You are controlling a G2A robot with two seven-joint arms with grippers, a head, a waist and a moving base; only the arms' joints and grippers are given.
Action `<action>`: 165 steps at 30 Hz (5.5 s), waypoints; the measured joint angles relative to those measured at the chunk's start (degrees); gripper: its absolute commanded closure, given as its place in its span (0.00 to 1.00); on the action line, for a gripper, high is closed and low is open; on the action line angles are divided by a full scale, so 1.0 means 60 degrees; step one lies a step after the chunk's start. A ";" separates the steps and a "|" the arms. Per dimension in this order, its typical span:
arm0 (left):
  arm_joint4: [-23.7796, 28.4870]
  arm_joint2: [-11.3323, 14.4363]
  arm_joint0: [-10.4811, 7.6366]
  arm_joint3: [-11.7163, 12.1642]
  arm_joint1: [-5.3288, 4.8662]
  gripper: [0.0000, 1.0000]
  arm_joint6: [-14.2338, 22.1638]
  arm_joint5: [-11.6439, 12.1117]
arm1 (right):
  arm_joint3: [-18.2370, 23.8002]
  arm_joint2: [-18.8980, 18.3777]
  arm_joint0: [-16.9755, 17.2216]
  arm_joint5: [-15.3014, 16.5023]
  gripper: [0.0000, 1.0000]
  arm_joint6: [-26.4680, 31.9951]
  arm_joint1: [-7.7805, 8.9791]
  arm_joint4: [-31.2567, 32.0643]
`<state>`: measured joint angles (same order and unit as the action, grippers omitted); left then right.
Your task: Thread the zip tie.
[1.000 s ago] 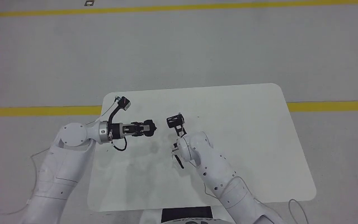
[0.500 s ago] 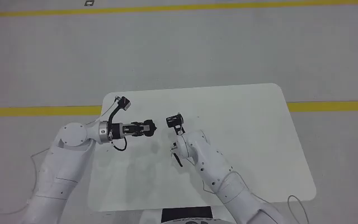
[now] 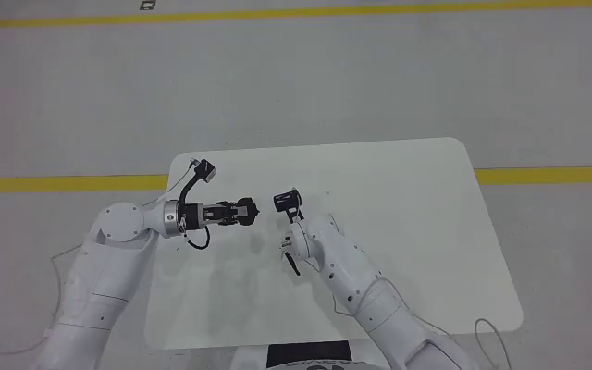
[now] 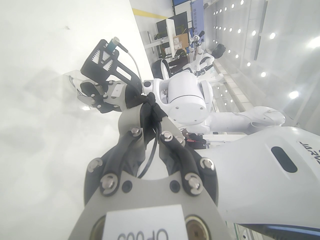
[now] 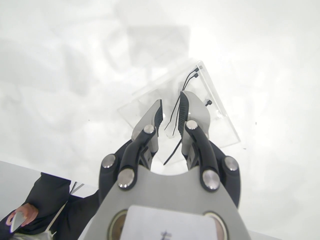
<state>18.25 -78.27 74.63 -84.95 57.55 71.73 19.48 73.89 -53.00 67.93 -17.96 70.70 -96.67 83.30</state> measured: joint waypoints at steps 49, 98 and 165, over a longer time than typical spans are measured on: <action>0.0000 0.0000 0.0000 0.0000 0.0000 1.00 0.0000 0.0000 | -0.0444 -0.0125 -0.0135 -0.0254 0.87 0.0112 -0.0226 0.0632; 0.0000 0.0000 0.0000 0.0000 0.0000 1.00 0.0000 0.0000 | -0.0771 -0.0340 -0.0128 -0.0254 0.89 0.0166 -0.0497 0.1089; 0.0000 0.0000 0.0000 0.0000 0.0000 1.00 0.0000 0.0000 | -0.0266 -0.0398 0.0100 -0.0086 0.89 0.0289 -0.0434 0.1061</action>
<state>18.25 -78.27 74.63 -84.95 57.55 71.73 19.48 72.30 -55.39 68.53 -18.47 72.44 -99.27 89.67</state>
